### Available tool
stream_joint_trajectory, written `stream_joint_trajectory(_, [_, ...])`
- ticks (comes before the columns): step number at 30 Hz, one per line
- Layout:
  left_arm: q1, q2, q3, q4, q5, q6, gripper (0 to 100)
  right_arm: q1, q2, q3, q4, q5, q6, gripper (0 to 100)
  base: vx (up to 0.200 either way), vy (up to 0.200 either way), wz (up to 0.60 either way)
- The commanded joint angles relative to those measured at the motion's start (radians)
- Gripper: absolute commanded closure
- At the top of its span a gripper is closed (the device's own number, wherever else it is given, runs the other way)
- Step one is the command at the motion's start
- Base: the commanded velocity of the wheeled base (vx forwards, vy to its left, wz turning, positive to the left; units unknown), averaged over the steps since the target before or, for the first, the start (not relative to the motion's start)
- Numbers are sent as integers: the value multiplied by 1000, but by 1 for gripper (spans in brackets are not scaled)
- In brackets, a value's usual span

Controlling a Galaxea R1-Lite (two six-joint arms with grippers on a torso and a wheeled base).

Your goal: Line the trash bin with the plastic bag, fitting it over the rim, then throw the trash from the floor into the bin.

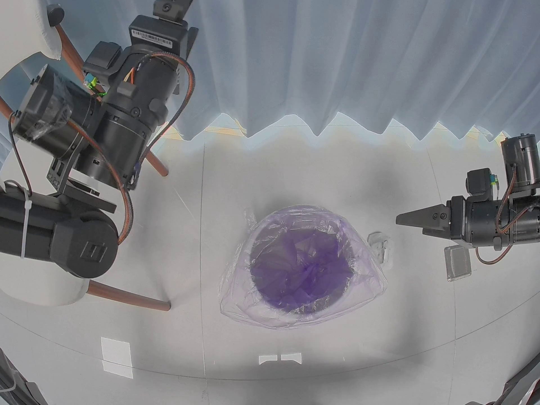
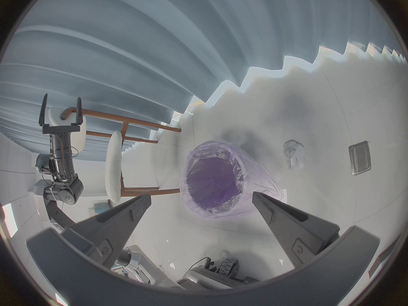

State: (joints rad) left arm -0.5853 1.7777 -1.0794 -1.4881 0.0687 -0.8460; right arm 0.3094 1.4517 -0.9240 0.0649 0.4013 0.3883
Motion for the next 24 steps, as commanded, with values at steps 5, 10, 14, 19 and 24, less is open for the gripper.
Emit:
stream_joint_trajectory(5, [16, -169, 314, 5, -466, -338, 0, 5, -33, 7, -33, -1, 7, 0, 0, 0, 0])
stream_joint_trajectory(10, [24, -218, 392, 11, -604, -320, 0, 1, -20, 10, -48, -1, 7, 0, 0, 0, 0])
stream_joint_trajectory(14, [53, -199, 392, 81, -606, -179, 0, -29, 32, 2, -53, -4, 0, 0, 0, 0, 0])
stream_joint_trajectory(19, [55, -188, 372, 282, -603, 11, 0, -59, 88, -2, -105, -6, -3, 0, 0, 0, 0])
stream_joint_trajectory(24, [56, -159, 374, 440, -572, 223, 0, -81, 176, -6, -145, -41, -40, 0, 0, 0, 0])
